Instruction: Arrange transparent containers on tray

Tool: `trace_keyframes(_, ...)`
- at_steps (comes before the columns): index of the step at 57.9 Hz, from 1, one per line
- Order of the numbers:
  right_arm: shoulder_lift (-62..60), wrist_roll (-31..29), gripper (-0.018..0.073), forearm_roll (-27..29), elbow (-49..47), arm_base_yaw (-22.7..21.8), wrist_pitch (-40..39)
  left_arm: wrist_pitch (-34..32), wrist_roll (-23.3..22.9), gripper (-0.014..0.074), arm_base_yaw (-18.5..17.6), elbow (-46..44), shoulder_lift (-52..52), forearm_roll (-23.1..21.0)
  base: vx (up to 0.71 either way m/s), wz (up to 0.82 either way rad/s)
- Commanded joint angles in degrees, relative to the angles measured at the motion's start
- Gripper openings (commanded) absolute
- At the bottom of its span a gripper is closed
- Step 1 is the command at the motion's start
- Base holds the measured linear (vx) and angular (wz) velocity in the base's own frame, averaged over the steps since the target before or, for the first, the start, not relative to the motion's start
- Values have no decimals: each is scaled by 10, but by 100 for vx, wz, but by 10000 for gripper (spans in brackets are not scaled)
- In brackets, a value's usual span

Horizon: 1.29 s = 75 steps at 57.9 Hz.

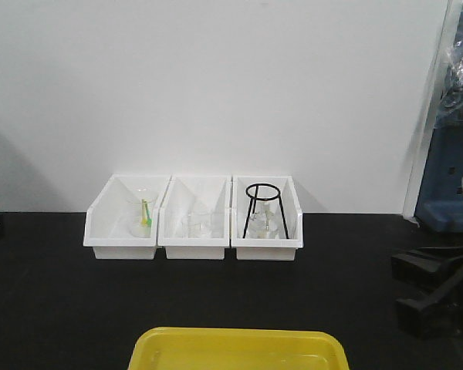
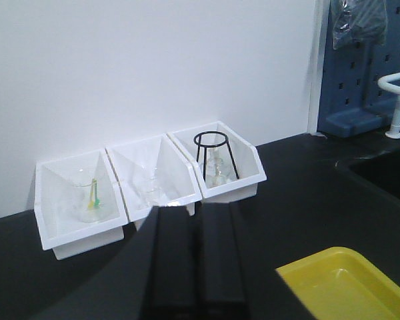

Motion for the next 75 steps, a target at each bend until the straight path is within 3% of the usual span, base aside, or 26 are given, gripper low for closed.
trace_keyframes(1,-9,-7,-13,-7,-15,-4,-42,-37,-1,-8,-4,-17,-3,6,0,0)
trace_keyframes(17,-9,-7,-13,-7,-15,-4,-42,-36,-1,-8,-4,-17,-3,6,0,0)
trace_keyframes(27,-9,-7,-13,-7,-15,-4,-42,11,12,-6,0,7,-29,9,0,0)
trace_keyframes(33,-9,-7,-13,-7,-15,-4,-42,-13,18,-6,31,77,-86,4,0,0)
trace_keyframes(39,-9,-7,-13,-7,-15,-4,-42,-41,21,-6,88,176,-162,-35,0,0)
trace_keyframes(44,-9,-7,-13,-7,-15,-4,-42,-79,71,-6,133,248,-224,-81,0,0)
trace_keyframes(53,-9,-7,-13,-7,-15,-4,-42,-185,234,-6,210,372,-342,-180,0,0)
trace_keyframes(58,-9,-7,-13,-7,-15,-4,-42,-216,280,-6,247,440,-402,-239,0,0)
trace_keyframes(64,-9,-7,-13,-7,-15,-4,-42,-228,257,-6,286,499,-460,-265,0,0)
trace_keyframes(69,-9,-7,-13,-7,-15,-4,-38,-264,216,-6,309,544,-447,-266,0,0)
trace_keyframes(75,-9,-7,-13,-8,-15,-4,-36,-228,176,-6,318,542,-447,-266,0,0)
